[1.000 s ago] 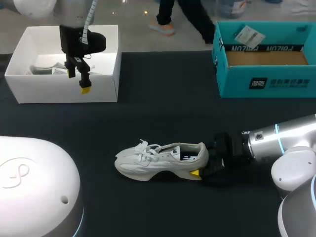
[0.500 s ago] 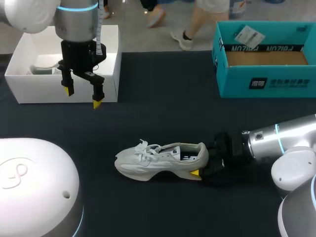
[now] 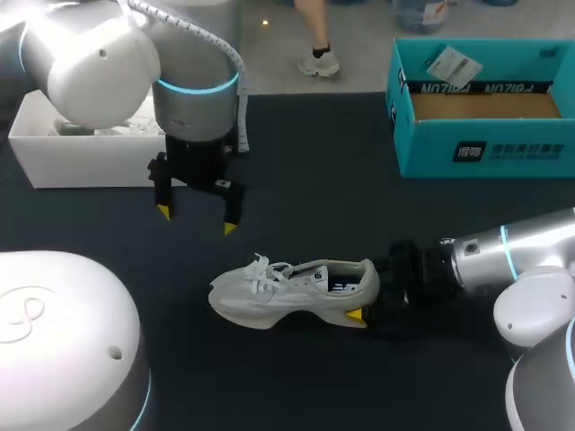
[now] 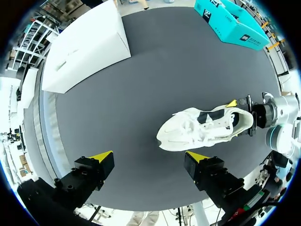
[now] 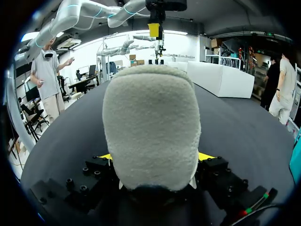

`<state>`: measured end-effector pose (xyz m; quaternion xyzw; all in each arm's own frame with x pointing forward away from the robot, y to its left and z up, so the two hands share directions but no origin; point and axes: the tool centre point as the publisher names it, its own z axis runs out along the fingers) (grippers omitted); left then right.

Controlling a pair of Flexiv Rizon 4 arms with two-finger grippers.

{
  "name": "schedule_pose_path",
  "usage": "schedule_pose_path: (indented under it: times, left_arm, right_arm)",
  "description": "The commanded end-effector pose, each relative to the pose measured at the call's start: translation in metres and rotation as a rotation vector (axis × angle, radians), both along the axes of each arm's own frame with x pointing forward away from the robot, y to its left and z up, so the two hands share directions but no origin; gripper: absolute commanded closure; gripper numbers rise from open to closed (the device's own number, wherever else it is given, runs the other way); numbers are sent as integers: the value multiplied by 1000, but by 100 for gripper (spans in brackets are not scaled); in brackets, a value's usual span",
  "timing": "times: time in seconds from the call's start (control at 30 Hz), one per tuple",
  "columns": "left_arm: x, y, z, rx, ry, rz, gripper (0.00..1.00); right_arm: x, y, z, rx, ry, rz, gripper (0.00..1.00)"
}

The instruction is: Take the shoe out of the shoebox, open the shoe tongue, remove and reinsert the insole, then place the shoe into the shoebox

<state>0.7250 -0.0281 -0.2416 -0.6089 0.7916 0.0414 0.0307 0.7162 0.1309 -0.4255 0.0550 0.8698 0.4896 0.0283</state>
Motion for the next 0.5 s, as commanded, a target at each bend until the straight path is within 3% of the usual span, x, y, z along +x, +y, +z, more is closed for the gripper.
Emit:
schedule_pose_path:
  times: [0.03, 0.37, 0.5]
  left_arm:
    - [-4, -13, -13, -14, -15, -9, 0]
    - [-22, -66, -28, -17, 63, -82, 0]
    - [-22, -66, -28, -17, 63, -82, 0]
  right_arm:
    - [0, 3, 0, -8, 1, -1, 100]
    - [0, 3, 0, -8, 1, -1, 100]
    - [0, 3, 0, -8, 1, -1, 100]
